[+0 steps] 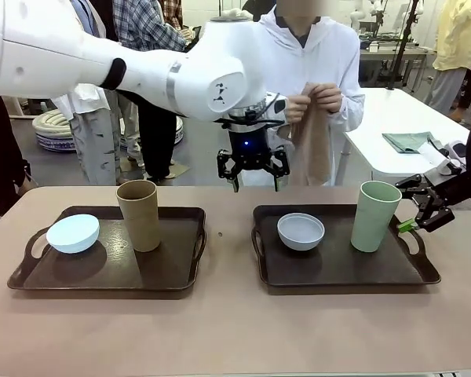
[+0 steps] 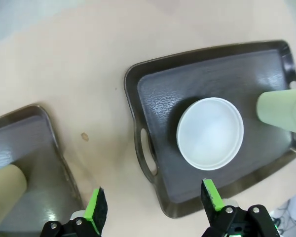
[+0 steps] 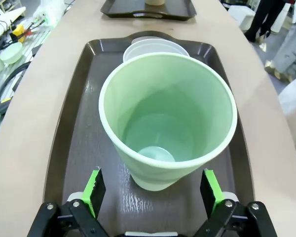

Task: Set up a tray with a mat and arrange the tableware.
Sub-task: Pick up the Picnic Bowl and Reusable plastic cup from the Handle tray in front of the human's position and hold them in the air.

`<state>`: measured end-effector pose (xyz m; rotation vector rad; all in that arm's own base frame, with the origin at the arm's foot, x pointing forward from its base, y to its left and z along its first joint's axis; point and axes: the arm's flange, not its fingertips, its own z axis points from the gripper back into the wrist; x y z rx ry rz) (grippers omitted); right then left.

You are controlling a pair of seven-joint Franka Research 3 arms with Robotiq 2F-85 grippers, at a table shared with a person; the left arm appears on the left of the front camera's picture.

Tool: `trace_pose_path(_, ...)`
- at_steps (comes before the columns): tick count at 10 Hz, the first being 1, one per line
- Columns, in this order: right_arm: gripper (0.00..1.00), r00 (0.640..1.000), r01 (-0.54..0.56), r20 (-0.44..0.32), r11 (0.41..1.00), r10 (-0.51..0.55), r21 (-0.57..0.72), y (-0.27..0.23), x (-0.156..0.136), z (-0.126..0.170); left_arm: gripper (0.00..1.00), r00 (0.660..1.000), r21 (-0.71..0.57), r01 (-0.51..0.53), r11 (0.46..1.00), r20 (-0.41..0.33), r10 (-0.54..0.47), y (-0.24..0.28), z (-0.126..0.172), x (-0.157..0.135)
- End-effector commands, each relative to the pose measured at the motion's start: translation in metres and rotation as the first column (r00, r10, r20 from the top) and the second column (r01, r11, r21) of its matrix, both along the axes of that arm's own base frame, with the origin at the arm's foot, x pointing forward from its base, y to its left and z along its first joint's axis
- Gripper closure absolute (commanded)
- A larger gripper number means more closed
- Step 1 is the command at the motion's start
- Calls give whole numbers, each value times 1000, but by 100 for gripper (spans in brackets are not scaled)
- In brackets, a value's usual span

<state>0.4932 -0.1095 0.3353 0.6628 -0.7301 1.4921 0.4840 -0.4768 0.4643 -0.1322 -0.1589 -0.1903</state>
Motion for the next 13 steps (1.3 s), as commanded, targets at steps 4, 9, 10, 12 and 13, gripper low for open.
trace_pose_path(4,0,999,-36,2,999,36,32,13,15,-14,0,999,159,45,986,22,-50,-24,-20,19)
trace_pose_path(9,0,999,-23,-28,997,25,74,30,36,-23,0,999,74,9,997,-37,-6,-41,-31,16)
trace_pose_path(10,0,999,-30,-30,997,32,78,35,35,-24,0,999,57,0,998,-33,1,-43,-33,15)
trace_pose_path(12,0,998,-37,-38,993,42,114,41,33,-22,0,999,30,-19,999,-26,20,-49,-39,13)
trace_pose_path(13,0,998,-40,-42,991,46,130,44,31,-21,0,999,21,-25,999,-28,26,-52,-43,12)
